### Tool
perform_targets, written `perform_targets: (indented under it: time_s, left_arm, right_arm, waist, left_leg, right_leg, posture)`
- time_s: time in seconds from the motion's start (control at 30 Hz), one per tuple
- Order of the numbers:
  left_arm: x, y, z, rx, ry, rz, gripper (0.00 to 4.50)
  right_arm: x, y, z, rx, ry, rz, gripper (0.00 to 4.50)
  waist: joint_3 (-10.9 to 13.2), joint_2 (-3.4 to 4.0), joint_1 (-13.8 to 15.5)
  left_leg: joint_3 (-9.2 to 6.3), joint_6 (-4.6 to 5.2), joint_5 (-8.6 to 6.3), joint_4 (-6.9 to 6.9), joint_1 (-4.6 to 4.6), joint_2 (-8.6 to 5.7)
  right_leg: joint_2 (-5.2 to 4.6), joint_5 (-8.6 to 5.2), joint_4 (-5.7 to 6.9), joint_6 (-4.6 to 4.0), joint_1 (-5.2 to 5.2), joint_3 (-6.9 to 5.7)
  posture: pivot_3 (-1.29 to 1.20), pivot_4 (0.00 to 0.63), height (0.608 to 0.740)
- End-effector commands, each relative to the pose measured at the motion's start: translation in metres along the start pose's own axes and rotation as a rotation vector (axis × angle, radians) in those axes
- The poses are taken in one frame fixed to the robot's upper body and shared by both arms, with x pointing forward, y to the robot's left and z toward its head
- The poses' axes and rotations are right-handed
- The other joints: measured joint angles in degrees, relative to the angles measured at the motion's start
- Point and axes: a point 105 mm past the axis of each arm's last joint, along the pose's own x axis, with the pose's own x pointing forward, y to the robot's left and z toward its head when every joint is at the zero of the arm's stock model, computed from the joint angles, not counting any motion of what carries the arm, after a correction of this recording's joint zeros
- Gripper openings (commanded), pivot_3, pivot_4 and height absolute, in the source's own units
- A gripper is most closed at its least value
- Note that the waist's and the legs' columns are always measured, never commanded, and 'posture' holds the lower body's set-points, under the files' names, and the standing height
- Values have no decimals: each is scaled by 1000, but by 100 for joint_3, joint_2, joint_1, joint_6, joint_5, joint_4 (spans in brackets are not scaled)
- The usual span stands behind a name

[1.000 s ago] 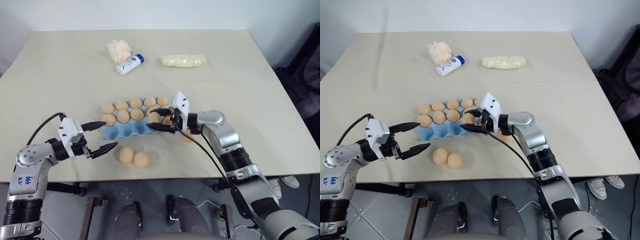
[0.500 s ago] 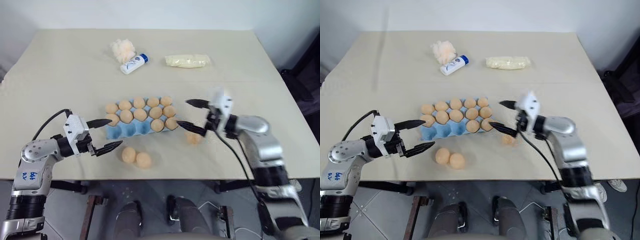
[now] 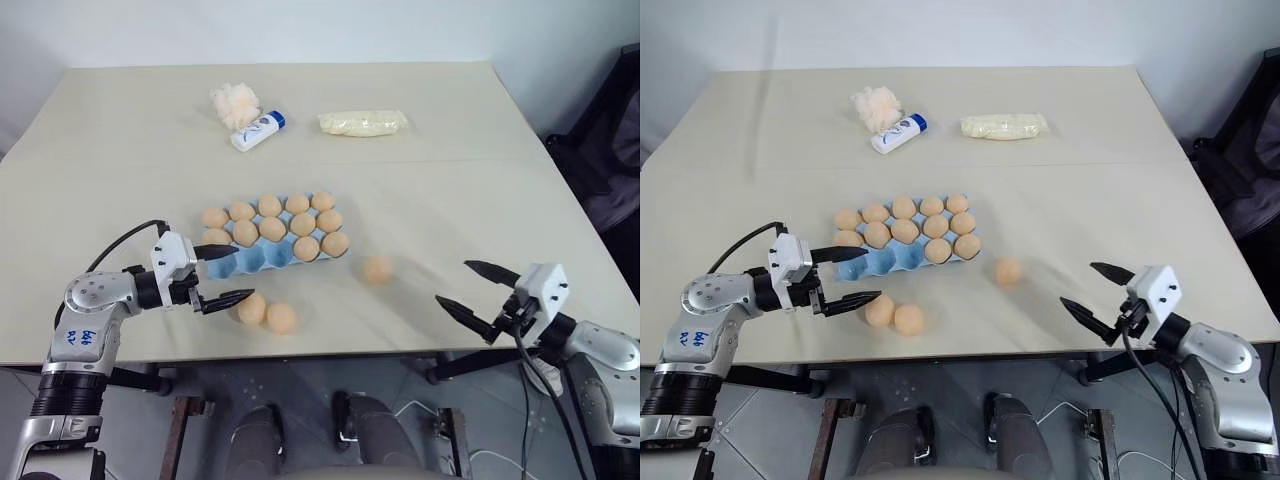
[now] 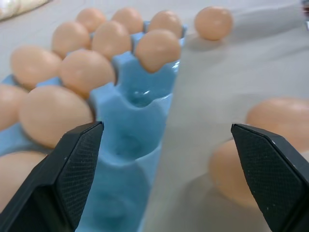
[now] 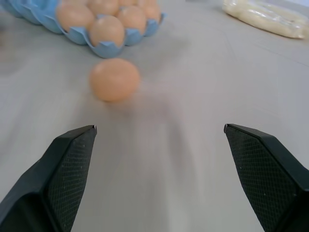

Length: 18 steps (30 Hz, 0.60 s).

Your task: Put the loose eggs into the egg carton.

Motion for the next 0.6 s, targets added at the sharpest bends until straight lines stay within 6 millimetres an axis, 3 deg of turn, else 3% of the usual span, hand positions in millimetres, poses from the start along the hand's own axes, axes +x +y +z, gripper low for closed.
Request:
perform_targets:
  time_s: [0.03, 0.23, 0.53, 0.6]
  left_arm:
    - [0, 1, 11, 45, -59, -12, 4500]
    - [-6, 1, 12, 48, -49, 2, 4500]
    - [-14, -2, 14, 40, -50, 60, 4500]
    - [-15, -4, 14, 33, -53, 73, 4500]
  right_arm:
    - [23, 8, 15, -54, -38, 100, 4440]
    - [62, 8, 16, -69, -2, 216, 4440]
    - [105, 1, -11, -38, 67, 274, 4440]
    - [111, 2, -5, -34, 25, 288, 4057]
  waist:
    - [0, 0, -2]
    - [-1, -1, 27]
    - [-1, -1, 27]
    - [-1, 0, 26]
  left_leg:
    - [0, 2, 1, 4, -2, 0]
    - [4, 12, 1, 0, -15, 1]
    - [14, 41, -5, 1, -24, 4]
    - [16, 40, -5, 3, -23, 4]
  right_leg:
    - [3, 8, -6, 2, 0, 6]
    - [10, 40, -28, -18, -7, 25]
    - [12, 39, -8, -17, -23, 25]
    - [12, 39, -4, -17, -24, 27]
  posture:
    - [0, 150, 740]
    - [0, 150, 740]
    - [0, 150, 740]
    - [0, 150, 740]
